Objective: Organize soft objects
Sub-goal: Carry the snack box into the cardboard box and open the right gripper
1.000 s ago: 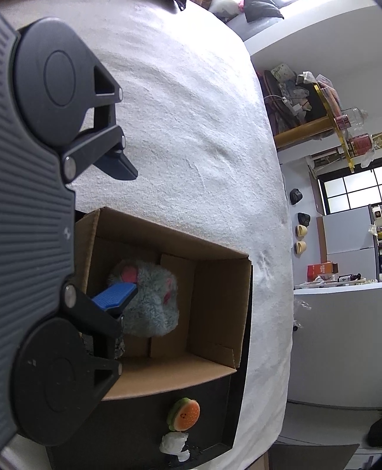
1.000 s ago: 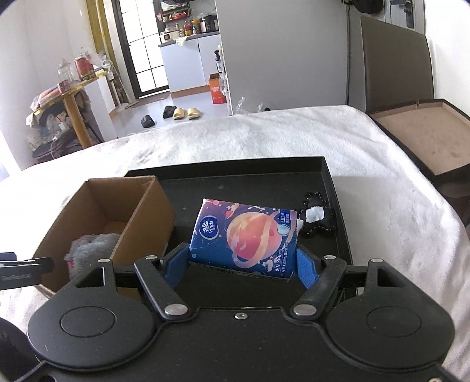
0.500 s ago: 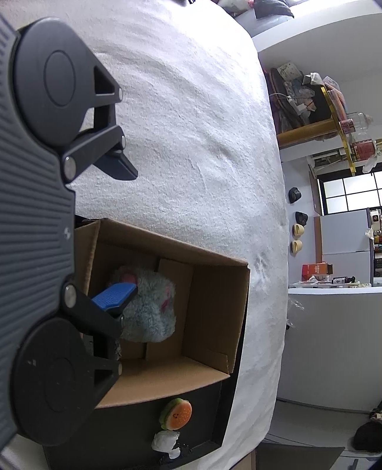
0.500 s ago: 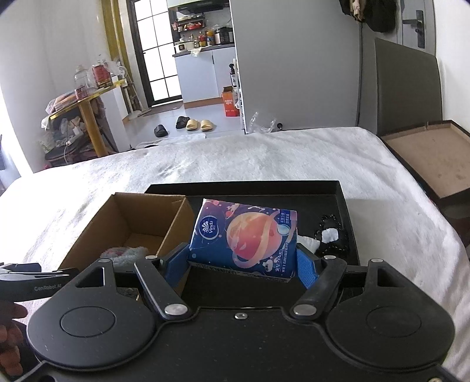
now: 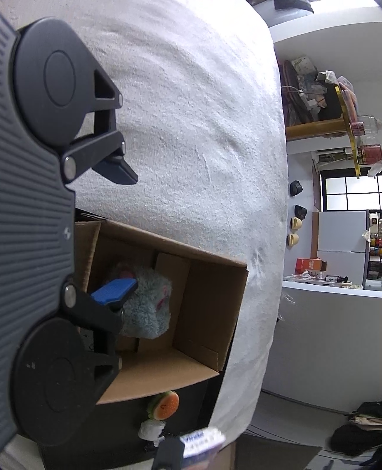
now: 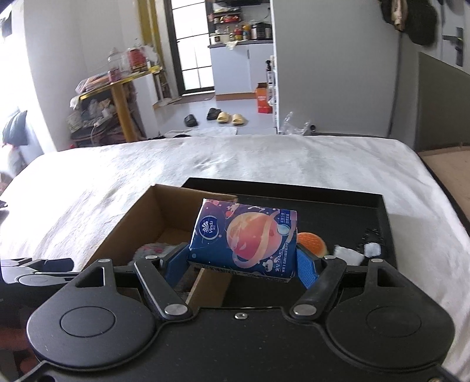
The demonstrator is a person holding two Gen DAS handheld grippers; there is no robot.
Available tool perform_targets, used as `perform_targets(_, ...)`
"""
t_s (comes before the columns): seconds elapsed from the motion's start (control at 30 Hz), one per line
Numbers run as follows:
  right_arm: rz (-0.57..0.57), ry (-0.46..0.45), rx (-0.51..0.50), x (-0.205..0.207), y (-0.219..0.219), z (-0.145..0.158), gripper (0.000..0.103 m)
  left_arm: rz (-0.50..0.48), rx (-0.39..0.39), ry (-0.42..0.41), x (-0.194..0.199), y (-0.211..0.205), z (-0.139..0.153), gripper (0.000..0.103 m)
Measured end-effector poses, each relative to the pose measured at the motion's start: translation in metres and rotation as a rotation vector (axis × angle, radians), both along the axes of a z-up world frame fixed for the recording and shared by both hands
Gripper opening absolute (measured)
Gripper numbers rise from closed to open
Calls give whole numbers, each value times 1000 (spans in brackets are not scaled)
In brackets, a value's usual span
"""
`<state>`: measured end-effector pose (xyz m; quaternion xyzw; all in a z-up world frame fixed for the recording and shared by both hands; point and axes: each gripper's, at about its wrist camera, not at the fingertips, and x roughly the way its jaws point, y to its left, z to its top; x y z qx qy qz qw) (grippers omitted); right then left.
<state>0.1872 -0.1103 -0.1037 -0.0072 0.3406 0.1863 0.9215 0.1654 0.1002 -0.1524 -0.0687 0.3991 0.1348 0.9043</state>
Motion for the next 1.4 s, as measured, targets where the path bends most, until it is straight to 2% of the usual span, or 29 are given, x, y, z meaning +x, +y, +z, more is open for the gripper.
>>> perform_targets(0.3,60,13,-38,7,37,-5,73,4,-98,-11,-1,14,-7,35)
perform_targets(0.43,83,21,-54,9,51,-9,73,4,-122,-17,-3,17,-10,18)
perform_targets(0.5,97,20,-67,10,58,-10,73,11,-121,-21,-4,18,-10,14)
perform_targets(0.83,158,26,-107,13,85,-14,74,15,-141,-23,-3,23,-13,13)
perform_targets(0.93,170,32,-151,12,91,-18,77,18,-154,-13,-2,25,-15,13)
perform_targets(1.4,126,29,-151,5,72,-15,81,13,-122,-15,-4,20,-9,14)
